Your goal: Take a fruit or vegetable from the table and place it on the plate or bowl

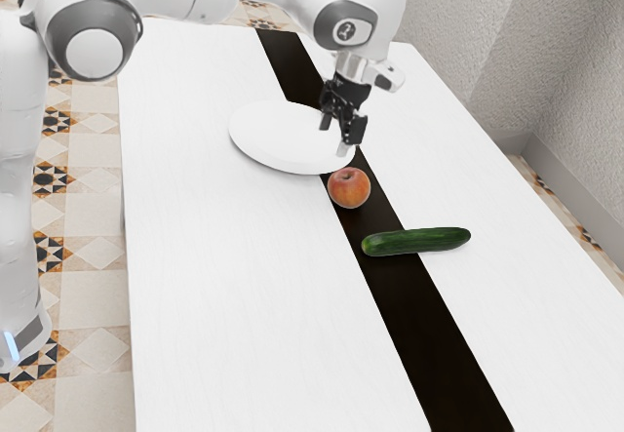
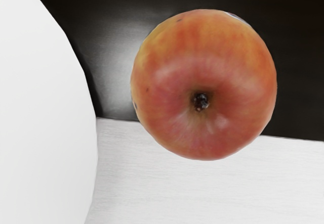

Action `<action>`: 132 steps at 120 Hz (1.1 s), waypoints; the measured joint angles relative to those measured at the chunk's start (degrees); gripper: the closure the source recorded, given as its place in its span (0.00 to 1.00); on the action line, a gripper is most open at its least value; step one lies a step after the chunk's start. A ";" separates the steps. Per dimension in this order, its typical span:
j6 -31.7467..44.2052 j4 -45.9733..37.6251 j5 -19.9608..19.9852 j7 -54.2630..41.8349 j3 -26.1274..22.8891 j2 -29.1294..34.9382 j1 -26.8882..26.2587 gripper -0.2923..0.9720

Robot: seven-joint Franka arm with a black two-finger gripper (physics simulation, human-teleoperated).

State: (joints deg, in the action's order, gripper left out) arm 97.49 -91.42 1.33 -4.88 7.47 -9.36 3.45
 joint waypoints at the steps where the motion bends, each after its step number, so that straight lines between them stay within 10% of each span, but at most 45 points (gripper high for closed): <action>1: 0.05 0.20 0.02 -0.01 -0.01 -0.16 0.00 0.23; 132: 3.88 6.40 6.46 -2.22 -0.79 -12.91 0.42 0.23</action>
State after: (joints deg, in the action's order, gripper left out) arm 101.37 -85.02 7.79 -7.10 6.68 -22.28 3.88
